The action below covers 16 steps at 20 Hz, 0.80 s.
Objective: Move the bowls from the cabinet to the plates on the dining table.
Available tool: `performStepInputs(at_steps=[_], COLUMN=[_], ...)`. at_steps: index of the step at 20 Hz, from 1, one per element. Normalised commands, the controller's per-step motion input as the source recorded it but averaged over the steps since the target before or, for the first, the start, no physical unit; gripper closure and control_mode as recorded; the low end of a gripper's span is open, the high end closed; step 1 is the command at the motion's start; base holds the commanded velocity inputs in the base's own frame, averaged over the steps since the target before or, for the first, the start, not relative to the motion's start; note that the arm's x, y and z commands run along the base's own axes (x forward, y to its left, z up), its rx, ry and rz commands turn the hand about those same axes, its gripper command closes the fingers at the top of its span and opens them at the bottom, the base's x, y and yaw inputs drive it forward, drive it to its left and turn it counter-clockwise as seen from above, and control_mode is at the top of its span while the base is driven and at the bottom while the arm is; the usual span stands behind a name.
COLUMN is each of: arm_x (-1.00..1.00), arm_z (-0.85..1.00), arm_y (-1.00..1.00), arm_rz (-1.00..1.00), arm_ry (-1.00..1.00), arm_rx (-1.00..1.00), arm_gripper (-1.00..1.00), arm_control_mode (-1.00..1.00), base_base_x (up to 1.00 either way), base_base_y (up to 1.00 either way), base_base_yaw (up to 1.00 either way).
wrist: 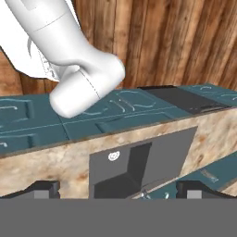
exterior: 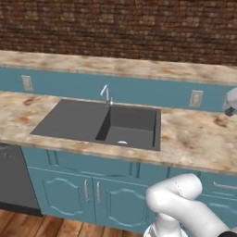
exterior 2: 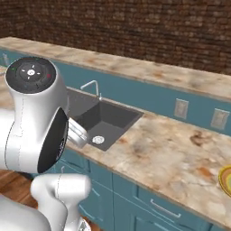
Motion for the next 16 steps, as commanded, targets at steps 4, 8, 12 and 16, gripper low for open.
performStepInputs(at_steps=[4, 8, 12, 16], arm_x=[0.0, 0.0, 0.0, 0.0], arm_z=[0.0, 0.0, 0.0, 0.0], arm_y=[0.0, 0.0, 0.0, 0.0], arm_rz=[0.0, 0.0, 0.0, 0.0], arm_ry=[0.0, 0.0, 0.0, 0.0], arm_rx=[0.0, 0.0, 0.0, 0.0], arm_gripper=[-1.0, -1.0, -1.0, -1.0], arm_control_mode=[1.0, 1.0, 1.0, 1.0], base_base_x=[-0.19, -0.17, -0.17, -0.16], base_base_y=[0.43, 0.44, 0.44, 0.44], base_base_yaw=[0.39, 0.39, 0.4, 0.4])
